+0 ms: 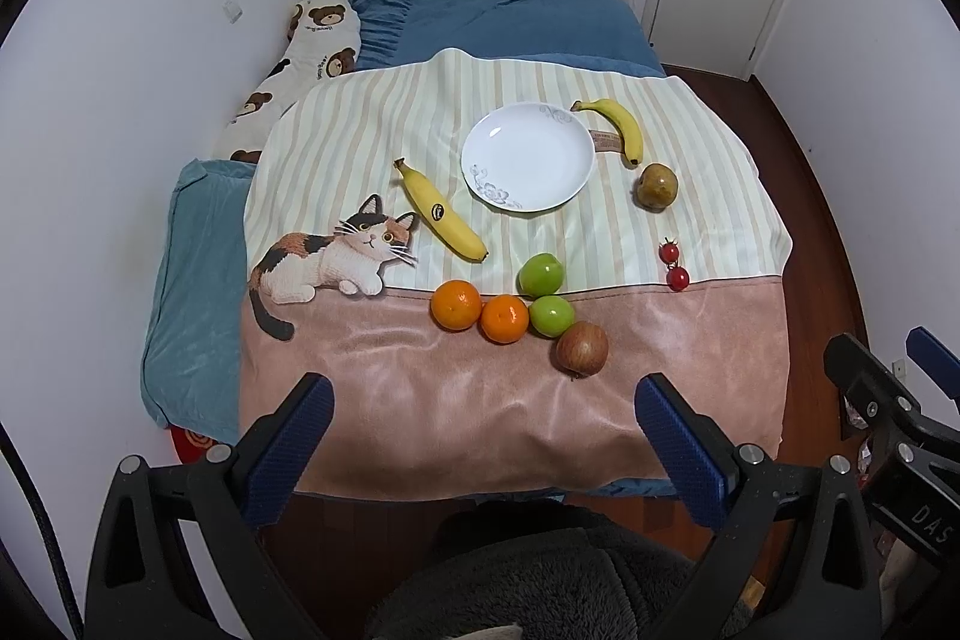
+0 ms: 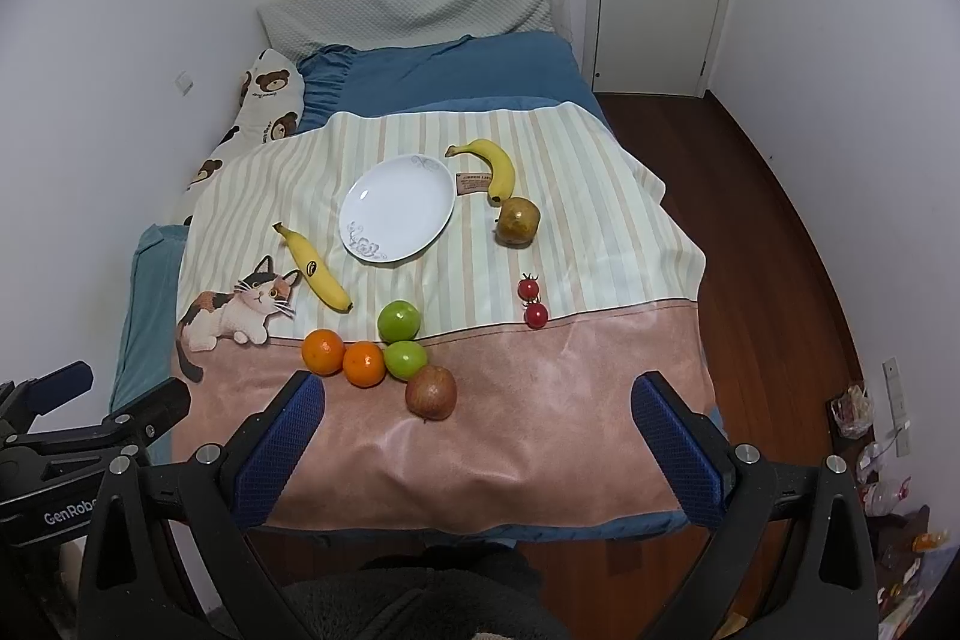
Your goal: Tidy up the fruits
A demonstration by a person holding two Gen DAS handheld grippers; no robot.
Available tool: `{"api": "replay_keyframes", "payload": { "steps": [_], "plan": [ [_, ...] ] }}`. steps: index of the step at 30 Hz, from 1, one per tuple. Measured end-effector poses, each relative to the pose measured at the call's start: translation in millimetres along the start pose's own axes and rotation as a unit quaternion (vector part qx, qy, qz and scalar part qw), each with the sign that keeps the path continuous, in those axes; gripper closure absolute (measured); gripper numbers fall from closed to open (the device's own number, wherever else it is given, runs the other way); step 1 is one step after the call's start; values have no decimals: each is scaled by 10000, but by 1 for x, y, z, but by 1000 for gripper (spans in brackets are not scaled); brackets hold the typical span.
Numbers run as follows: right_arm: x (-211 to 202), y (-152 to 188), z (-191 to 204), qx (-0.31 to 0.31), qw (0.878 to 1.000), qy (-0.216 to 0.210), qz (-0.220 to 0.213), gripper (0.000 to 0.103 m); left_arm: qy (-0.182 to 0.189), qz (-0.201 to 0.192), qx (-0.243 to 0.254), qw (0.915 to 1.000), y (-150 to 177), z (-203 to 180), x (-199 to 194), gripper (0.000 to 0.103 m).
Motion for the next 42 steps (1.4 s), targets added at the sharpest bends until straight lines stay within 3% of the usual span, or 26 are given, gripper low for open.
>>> {"api": "replay_keyframes", "payload": {
  "steps": [42],
  "plan": [
    [-21, -6, 4, -38, 9999, -10, -129, 0, 1, -220, -55, 9997, 0, 9, -25, 0]
  ]
}}
Point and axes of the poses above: each gripper's, at about its wrist camera, not at the fingertips, and x roughly the way its jaws point, z to its left, y to its underside, the point moved 3 cm from there along x, roughly the way its jaws point, and after that the axes turned 2 degrees about y, right-handed, at the moved point
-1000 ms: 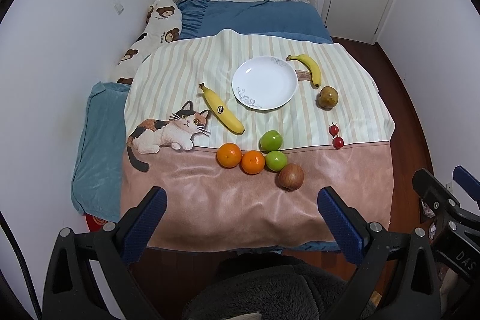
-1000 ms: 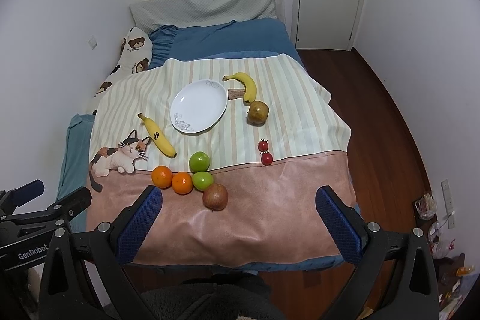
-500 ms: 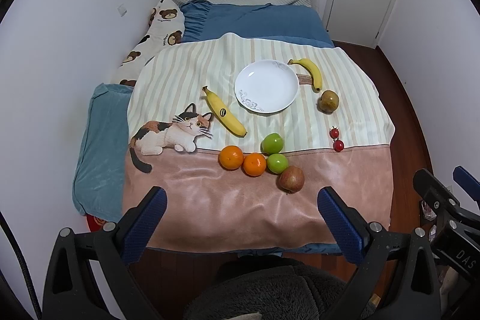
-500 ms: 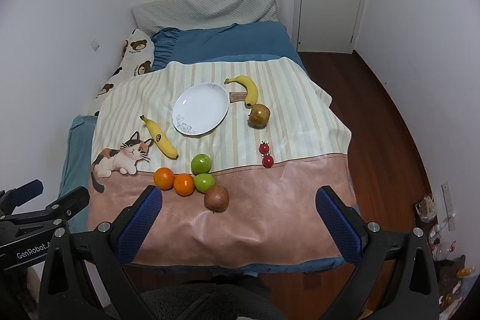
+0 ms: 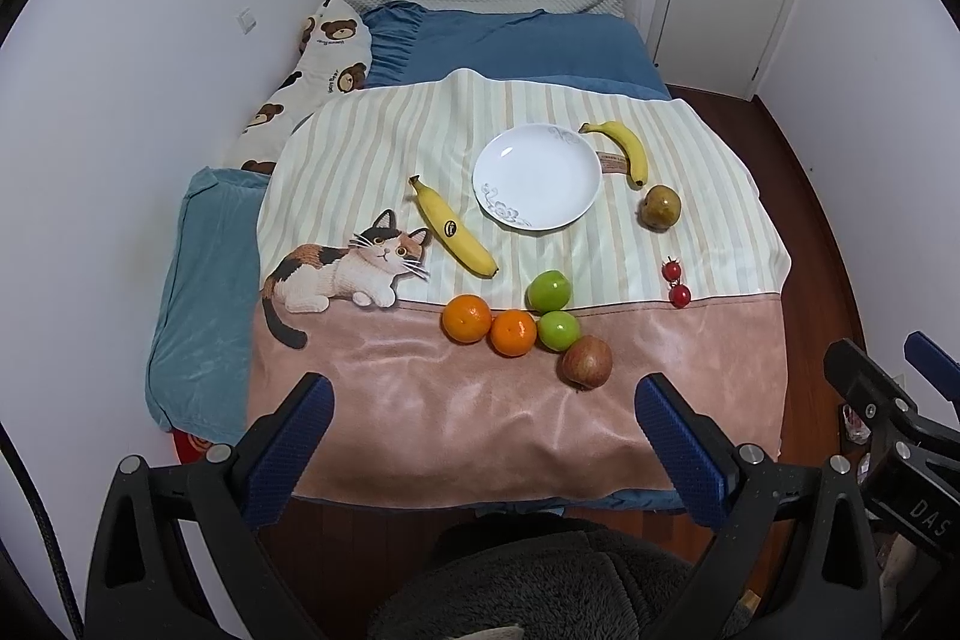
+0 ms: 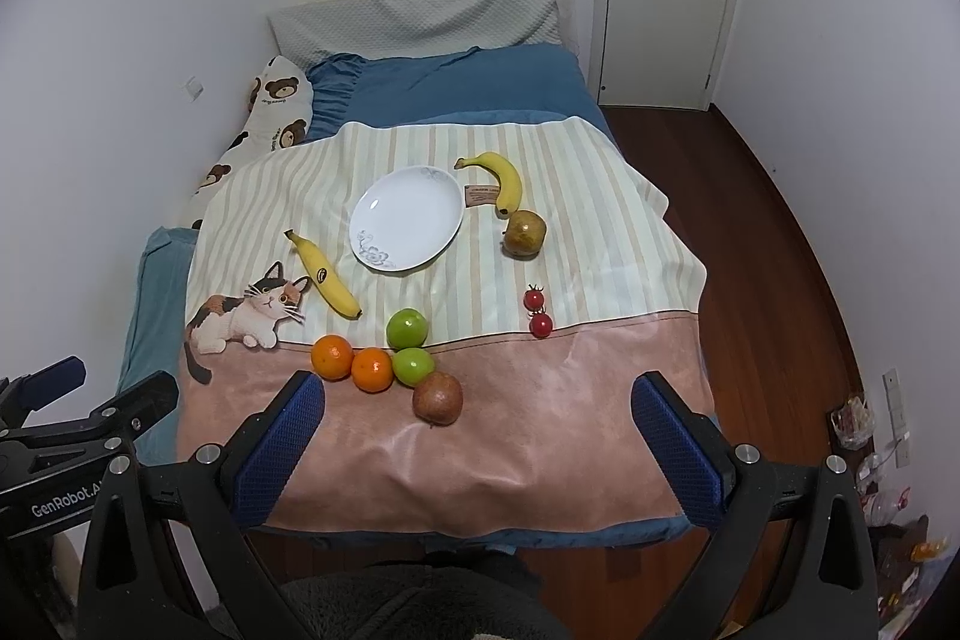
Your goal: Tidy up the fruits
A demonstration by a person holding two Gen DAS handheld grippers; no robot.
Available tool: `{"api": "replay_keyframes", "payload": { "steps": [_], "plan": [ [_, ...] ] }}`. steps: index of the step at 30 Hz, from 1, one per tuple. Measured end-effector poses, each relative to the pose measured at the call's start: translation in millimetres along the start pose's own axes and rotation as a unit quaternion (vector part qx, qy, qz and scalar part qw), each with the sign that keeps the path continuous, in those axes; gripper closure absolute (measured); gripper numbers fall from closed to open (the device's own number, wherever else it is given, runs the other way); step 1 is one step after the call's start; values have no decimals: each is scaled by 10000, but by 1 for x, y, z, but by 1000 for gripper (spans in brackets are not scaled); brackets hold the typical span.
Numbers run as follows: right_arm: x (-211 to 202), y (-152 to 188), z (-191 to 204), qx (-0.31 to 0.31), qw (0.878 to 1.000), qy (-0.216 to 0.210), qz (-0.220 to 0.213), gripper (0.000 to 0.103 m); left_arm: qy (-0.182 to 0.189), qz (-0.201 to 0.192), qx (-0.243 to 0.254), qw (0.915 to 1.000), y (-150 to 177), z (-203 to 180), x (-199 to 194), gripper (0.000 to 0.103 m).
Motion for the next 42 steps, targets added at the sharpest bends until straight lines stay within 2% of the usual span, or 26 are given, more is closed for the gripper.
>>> {"api": "replay_keyframes", "payload": {
  "steps": [22, 25, 29, 32, 35, 39, 42],
  "plan": [
    [14, 3, 16, 3, 10000, 20, 47, 0, 2, 3, -31, 10000, -2, 9, 3, 0],
    [20, 2, 17, 73, 10000, 6, 67, 0, -1, 11, -61, 10000, -6, 18, 13, 0],
    [39, -8, 15, 278, 9996, -60, 30, 0, -22, 47, -245, 9997, -24, 37, 42, 0],
    [63, -23, 9, 455, 9989, -102, 60, 0, -26, 123, -497, 9987, -42, 54, 74, 0],
    [101, -45, 0, 504, 9987, 28, 107, 0, -32, 323, -848, 9959, -60, 74, 115, 0],
    [161, -82, -11, 412, 9985, 106, 340, 0, 201, 901, -1530, 9839, -73, 94, 176, 0],
    [211, -107, -16, 368, 9976, 17, 584, 0, 425, 1363, -2082, 9676, -79, 99, 229, 0]
  ]
}}
Point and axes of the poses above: each gripper's, at about its wrist camera, not at the fingertips, and x roughly the way its jaws point, z to its left, y to its underside, the point moved 3 cm from there along x, roughly the way its jaws point, and after that the axes turned 2 degrees about y, right-handed, at the moved point
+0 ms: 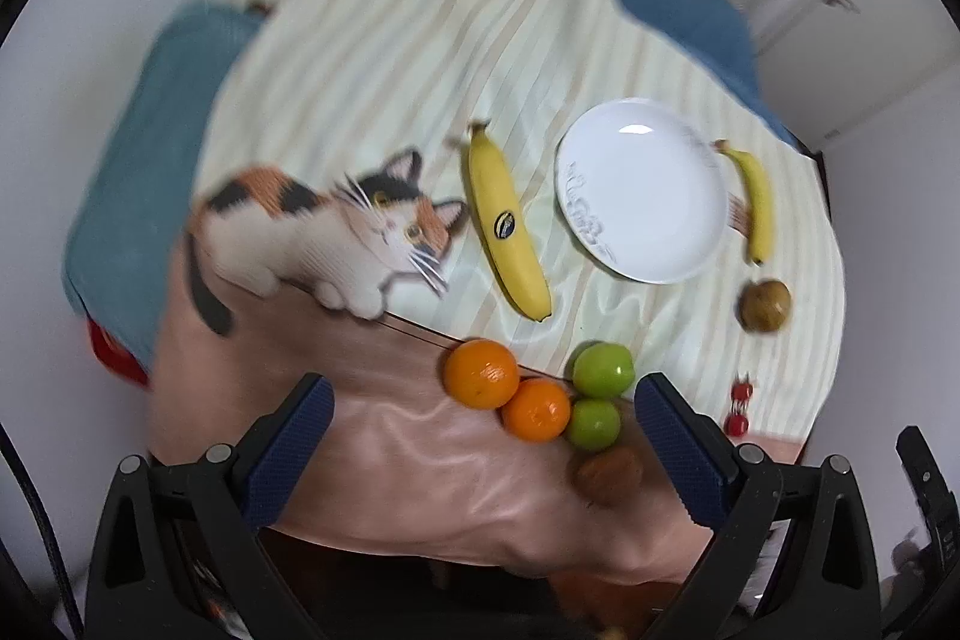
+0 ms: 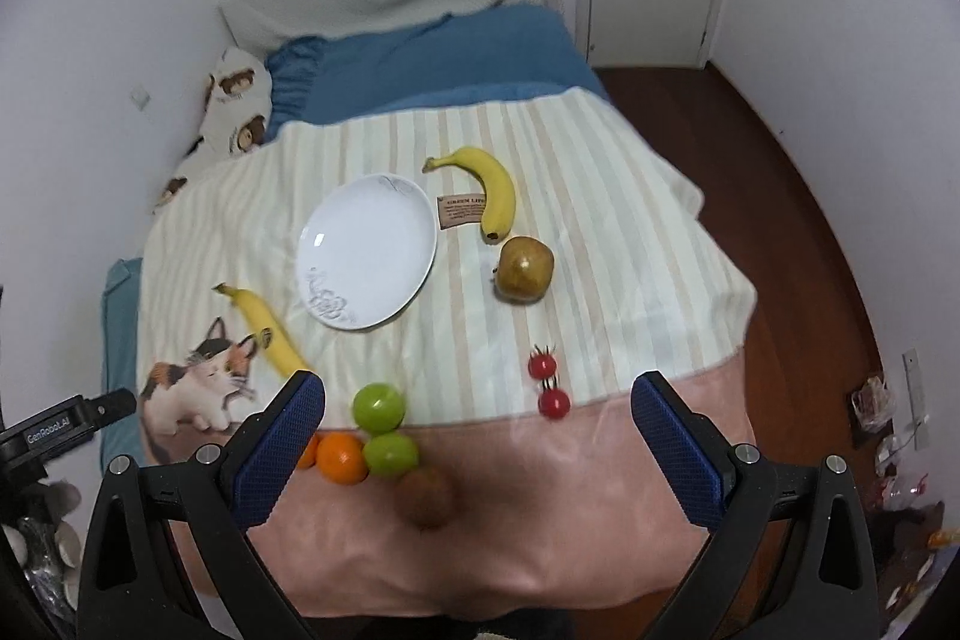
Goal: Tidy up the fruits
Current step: 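Grasp the banana by the cat with the left gripper while the right gripper grasps the other banana, then lower both bananas onto the white plate and open both grippers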
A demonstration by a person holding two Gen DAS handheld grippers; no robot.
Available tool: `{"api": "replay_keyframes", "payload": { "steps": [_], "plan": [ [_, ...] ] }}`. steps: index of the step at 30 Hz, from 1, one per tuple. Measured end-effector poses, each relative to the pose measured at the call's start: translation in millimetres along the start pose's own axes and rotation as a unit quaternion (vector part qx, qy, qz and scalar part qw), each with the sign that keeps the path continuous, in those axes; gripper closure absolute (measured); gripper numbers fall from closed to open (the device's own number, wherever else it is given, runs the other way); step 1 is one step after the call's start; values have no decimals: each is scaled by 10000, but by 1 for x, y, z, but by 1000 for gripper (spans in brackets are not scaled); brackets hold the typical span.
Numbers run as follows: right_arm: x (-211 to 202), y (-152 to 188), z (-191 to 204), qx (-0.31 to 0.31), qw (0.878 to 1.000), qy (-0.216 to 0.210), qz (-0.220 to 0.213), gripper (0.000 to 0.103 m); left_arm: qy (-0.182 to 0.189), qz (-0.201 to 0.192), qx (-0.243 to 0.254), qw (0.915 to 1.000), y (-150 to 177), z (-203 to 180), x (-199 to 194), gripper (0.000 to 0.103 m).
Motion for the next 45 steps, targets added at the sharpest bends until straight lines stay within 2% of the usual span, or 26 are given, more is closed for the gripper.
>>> {"api": "replay_keyframes", "payload": {
  "steps": [6, 10, 13, 15, 18, 21, 23, 24, 26, 28, 30, 34, 39, 45],
  "plan": [
    [104, -69, -9, -119, 9983, -145, 556, 0, -73, 625, -751, 9952, -40, -6, 91, 1],
    [175, -116, -12, -190, 9966, -169, 783, 0, -195, 812, -1065, 9908, -67, -6, 141, 2],
    [231, -144, -13, -230, 9945, -94, 1021, 3, -246, 928, -1193, 9882, -80, -7, 172, 8],
    [267, -158, -13, -243, 9923, -89, 1211, 6, -289, 1005, -1199, 9873, -84, -10, 186, 8],
    [314, -173, -14, -271, 9885, -64, 1488, 16, -361, 1102, -1087, 9873, -88, -19, 205, 8],
    [351, -185, -14, -271, 9851, -35, 1696, 22, -500, 1056, -932, 9888, -90, -26, 215, 10],
    [367, -191, -13, -326, 9839, 20, 1759, 28, -659, 927, -833, 9900, -91, -28, 217, 20],
    [373, -194, -11, -391, 9840, 51, 1735, 31, -663, 840, -779, 9912, -92, -29, 216, 23],
    [381, -197, -5, -585, 9835, 147, 1705, 42, -693, 681, -646, 9932, -92, -32, 214, 44],
    [386, -195, 2, -734, 9824, 150, 1713, 61, -758, 576, -474, 9943, -91, -38, 211, 53],
    [386, -192, 10, -955, 9820, 381, 1585, 63, -894, 467, -295, 9945, -91, -43, 208, 65],
    [386, -186, 18, -1055, 9828, 513, 1423, 64, -862, 352, -222, 9954, -81, -48, 195, 67],
    [375, -178, 19, -967, 9852, 416, 1355, 65, -832, 237, -152, 9961, -75, -47, 176, 67],
    [348, -173, 17, -895, 9879, 230, 1248, 65, -748, 15, -3, 9972, -54, -52, 128, 68]
  ]
}}
Point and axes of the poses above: each gripper's, at about its wrist camera, not at the fingertips, and x roughly the way its jaws point, z to its left, y to its underside, the point moved 3 cm from there along x, roughly the way its jaws point, and after that the axes turned 2 degrees about y, right-handed, at the moved point
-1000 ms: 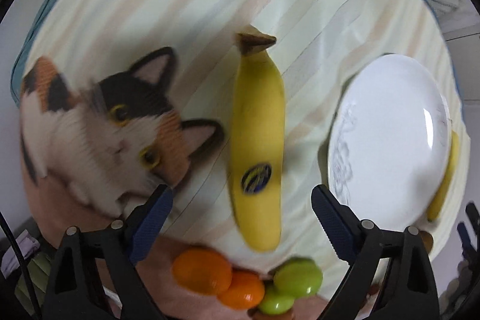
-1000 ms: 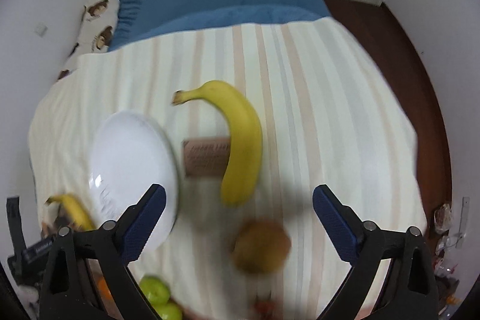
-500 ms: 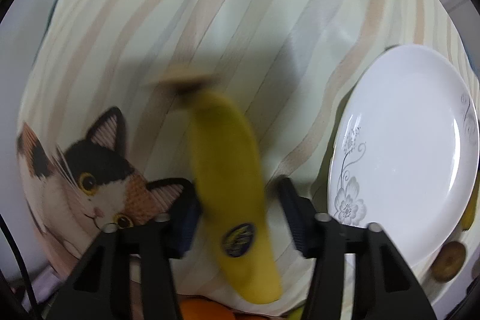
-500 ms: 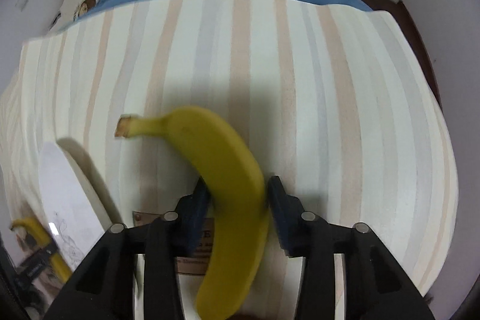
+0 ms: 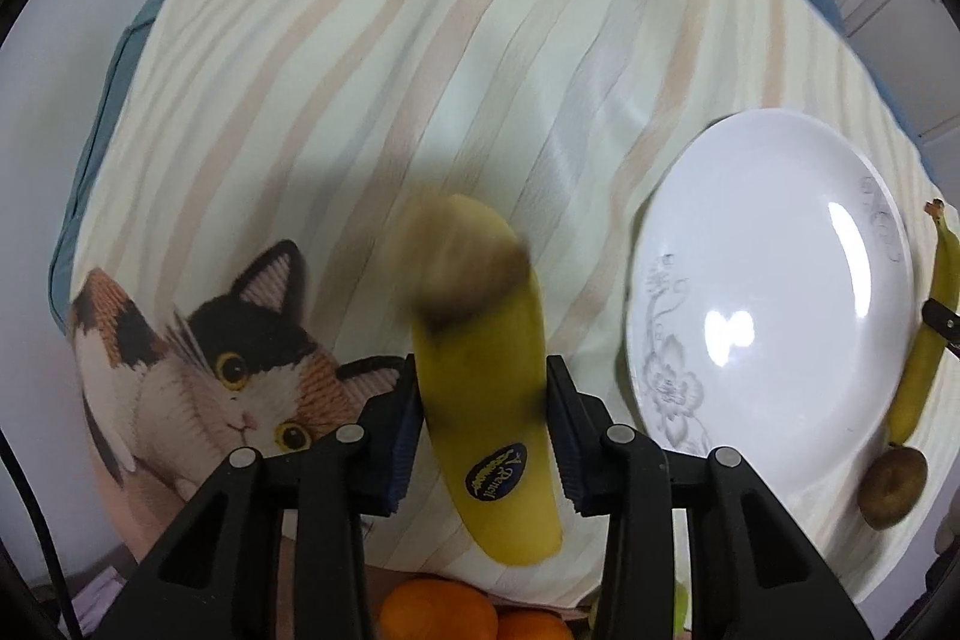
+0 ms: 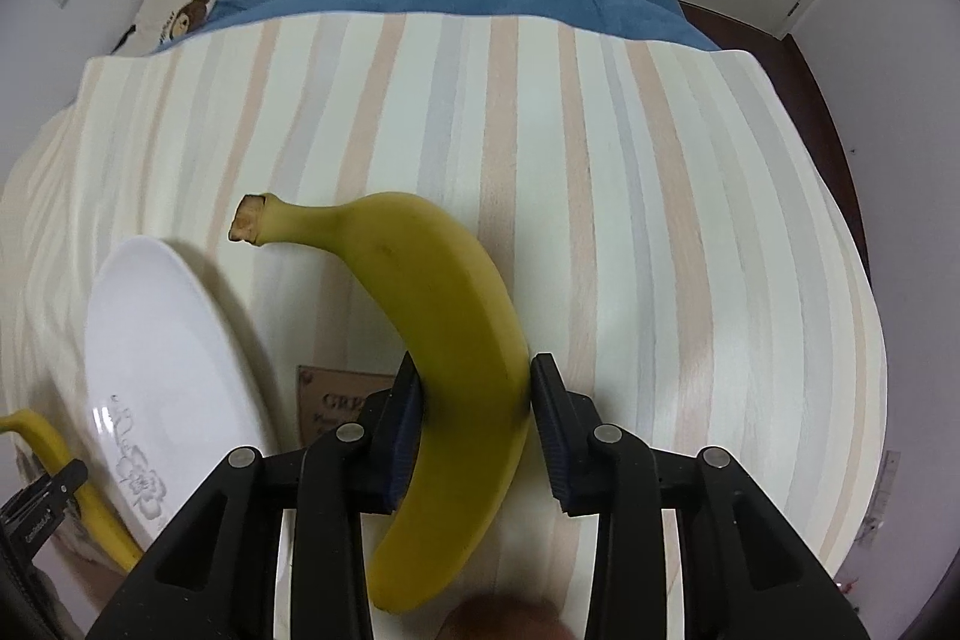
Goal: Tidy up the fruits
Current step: 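Lower both bananas onto the white plate and open both grippers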
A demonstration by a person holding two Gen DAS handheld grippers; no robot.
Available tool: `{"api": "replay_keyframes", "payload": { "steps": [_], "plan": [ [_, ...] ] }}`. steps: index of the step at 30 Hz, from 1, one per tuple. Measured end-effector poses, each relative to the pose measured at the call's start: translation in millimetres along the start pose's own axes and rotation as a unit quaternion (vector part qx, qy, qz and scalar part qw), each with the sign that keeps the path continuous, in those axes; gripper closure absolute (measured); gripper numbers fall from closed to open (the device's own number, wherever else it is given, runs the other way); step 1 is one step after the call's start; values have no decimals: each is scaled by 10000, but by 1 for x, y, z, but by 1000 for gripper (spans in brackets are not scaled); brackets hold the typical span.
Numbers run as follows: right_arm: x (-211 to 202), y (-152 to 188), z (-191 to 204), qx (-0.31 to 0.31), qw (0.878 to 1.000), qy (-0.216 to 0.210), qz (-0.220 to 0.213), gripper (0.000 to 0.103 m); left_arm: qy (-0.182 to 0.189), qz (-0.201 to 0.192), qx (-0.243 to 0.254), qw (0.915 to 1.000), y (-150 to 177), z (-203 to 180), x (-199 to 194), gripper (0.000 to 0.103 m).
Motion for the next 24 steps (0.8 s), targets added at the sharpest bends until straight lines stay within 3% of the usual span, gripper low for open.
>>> {"api": "replay_keyframes", "payload": {
  "steps": [12, 16, 20, 24],
  "plan": [
    [-82, 23, 13, -231, 9975, -509, -430, 66, 502, -646, 440, 9957, 19, -25, -87, 69],
    [-114, 31, 25, -314, 9948, -752, -606, 66, 787, -792, 645, 9916, 8, -37, -110, 69],
    [-129, 38, 41, -421, 9926, -956, -622, 66, 933, -805, 852, 9887, -1, -59, -125, 69],
    [-122, 50, 58, -362, 9922, -1107, -454, 66, 1069, -558, 958, 9881, -8, -73, -119, 69]
  ]
}}
Point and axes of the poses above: each gripper's, at about its wrist camera, not at the fingertips, and x roughly the way its jaws point, z to its left, y to its underside, the point moved 3 cm from there along x, roughly the way its jaws point, and after that the axes turned 2 degrees about y, right-handed, at the moved point
